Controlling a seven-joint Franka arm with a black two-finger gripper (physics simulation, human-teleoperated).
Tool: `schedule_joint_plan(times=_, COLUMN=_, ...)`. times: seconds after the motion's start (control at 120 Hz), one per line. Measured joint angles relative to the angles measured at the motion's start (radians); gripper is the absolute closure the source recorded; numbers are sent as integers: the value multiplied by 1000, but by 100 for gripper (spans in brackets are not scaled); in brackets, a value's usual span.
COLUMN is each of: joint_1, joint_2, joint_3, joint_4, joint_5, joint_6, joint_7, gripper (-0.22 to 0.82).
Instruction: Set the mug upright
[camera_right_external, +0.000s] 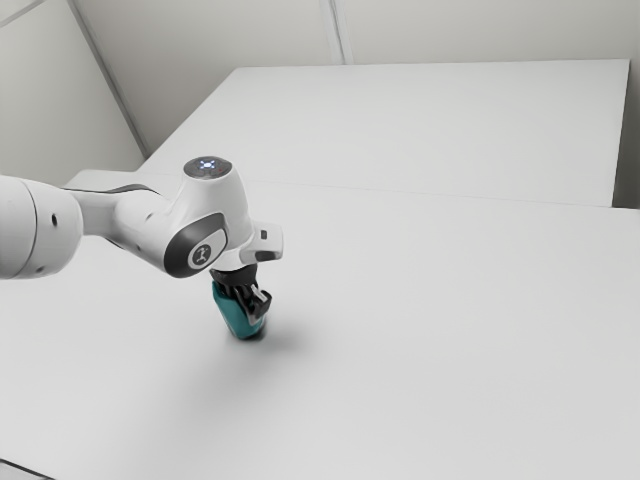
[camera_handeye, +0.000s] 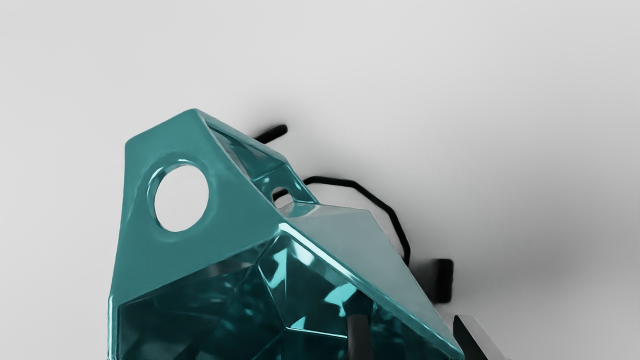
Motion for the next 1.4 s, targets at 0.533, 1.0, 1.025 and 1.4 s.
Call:
schedule_joint_plan(times=0.533, joint_1=-4, joint_2=-46, joint_3=0, joint_4=85, joint_5=4, joint_6=-55, joint_7=12, gripper=30)
schedule_joint_plan(times=1.0, joint_1=250, joint_2=137, joint_3=-126, joint_4=693, joint_5=-92, joint_6=-386, joint_7=19, gripper=7)
schedule_joint_plan(times=1.025, joint_1=277, joint_2=150, joint_3=-133, joint_4=713, joint_5=-106, joint_6=-403, joint_7=19, gripper=6)
schedule_joint_plan(times=1.4, joint_1=318, joint_2=189, joint_3=-139, joint_4=820, joint_5=-188, joint_6=-581, joint_7=20, gripper=1)
